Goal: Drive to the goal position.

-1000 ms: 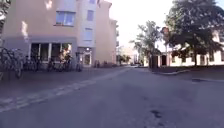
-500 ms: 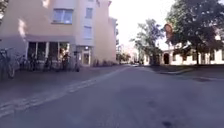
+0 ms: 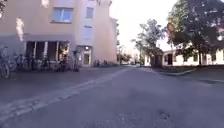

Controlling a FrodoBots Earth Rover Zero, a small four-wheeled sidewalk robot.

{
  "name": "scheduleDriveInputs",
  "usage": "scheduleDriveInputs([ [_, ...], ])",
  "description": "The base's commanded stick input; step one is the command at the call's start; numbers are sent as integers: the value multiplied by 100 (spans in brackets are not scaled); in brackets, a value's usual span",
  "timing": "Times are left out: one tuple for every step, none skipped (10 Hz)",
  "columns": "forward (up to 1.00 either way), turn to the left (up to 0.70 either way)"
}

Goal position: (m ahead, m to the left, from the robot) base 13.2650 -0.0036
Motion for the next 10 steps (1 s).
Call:
scheduleDriveInputs([
  [70, 7],
  [70, 0],
  [70, 0],
  [70, 0],
  [70, 0],
  [70, 0],
  [70, 0],
  [70, 0],
  [70, 0],
  [70, 0],
])
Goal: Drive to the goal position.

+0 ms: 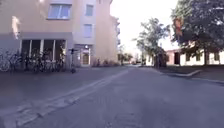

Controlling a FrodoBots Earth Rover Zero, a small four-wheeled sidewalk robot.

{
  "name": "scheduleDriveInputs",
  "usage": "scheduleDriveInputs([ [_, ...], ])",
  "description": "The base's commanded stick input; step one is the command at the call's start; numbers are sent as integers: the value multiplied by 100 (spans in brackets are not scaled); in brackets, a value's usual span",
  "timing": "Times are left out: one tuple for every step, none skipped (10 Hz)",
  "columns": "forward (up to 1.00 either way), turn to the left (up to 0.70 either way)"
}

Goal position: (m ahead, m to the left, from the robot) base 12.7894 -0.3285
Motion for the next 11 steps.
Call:
scheduleDriveInputs([
  [70, 0],
  [70, 0],
  [70, 0],
  [70, 0],
  [70, 0],
  [70, 0],
  [70, 0],
  [70, 0],
  [70, 0],
  [70, 0],
  [70, 0],
])
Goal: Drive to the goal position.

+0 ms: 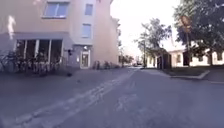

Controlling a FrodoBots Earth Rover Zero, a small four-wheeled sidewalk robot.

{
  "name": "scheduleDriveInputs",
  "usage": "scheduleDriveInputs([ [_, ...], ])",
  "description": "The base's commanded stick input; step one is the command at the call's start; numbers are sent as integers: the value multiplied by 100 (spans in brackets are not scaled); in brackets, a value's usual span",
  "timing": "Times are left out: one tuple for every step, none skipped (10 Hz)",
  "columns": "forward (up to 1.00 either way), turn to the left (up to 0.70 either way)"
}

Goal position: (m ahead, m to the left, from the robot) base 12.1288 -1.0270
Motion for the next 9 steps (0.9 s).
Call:
scheduleDriveInputs([
  [70, 0],
  [70, 0],
  [70, 0],
  [70, 0],
  [70, 0],
  [70, 0],
  [70, 0],
  [70, -5],
  [70, -11],
])
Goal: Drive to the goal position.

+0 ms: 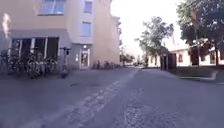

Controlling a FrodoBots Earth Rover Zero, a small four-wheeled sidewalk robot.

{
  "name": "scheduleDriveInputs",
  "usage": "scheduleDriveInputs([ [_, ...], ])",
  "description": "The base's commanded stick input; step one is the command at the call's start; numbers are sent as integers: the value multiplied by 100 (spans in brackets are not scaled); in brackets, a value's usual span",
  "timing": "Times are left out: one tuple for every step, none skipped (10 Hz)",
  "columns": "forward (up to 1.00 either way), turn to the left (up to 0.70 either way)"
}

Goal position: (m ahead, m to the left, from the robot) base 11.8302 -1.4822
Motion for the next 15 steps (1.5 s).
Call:
scheduleDriveInputs([
  [70, -14],
  [70, -13],
  [70, -12],
  [70, -9],
  [70, -4],
  [70, -1],
  [70, 0],
  [70, 0],
  [70, 0],
  [70, 0],
  [70, 0],
  [70, 0],
  [70, 0],
  [70, 0],
  [70, 0],
])
